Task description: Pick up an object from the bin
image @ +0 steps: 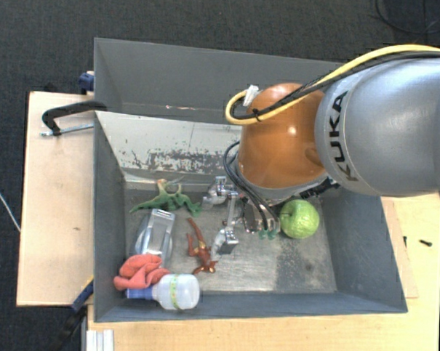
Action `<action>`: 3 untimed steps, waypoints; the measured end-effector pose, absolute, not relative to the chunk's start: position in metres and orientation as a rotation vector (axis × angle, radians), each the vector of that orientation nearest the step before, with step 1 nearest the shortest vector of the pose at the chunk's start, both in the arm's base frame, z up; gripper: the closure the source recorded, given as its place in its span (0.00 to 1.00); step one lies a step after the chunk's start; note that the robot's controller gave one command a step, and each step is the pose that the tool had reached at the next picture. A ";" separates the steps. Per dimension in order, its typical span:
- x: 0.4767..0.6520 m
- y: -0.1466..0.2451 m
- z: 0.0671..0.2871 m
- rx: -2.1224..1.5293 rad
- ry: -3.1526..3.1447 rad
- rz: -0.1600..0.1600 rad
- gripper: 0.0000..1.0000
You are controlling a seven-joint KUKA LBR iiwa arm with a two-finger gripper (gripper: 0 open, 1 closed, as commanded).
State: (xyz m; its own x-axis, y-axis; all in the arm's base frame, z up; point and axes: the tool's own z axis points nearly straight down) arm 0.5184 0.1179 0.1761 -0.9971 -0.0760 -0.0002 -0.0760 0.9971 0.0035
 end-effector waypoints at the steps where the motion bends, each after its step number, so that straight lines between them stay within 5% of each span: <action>1: 0.522 0.122 0.148 -0.358 3.108 0.001 0.00; 2: 0.519 0.137 0.073 -0.757 3.052 0.001 1.00; 3: 0.519 0.137 0.073 -0.757 3.052 0.001 1.00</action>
Offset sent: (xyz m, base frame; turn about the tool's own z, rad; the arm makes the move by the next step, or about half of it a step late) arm 0.0002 0.0187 -0.1061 -0.4117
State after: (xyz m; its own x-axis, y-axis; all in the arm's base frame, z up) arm 0.5190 0.1372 0.0726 -0.8840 -0.4675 0.0026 -0.4674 0.8840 0.0012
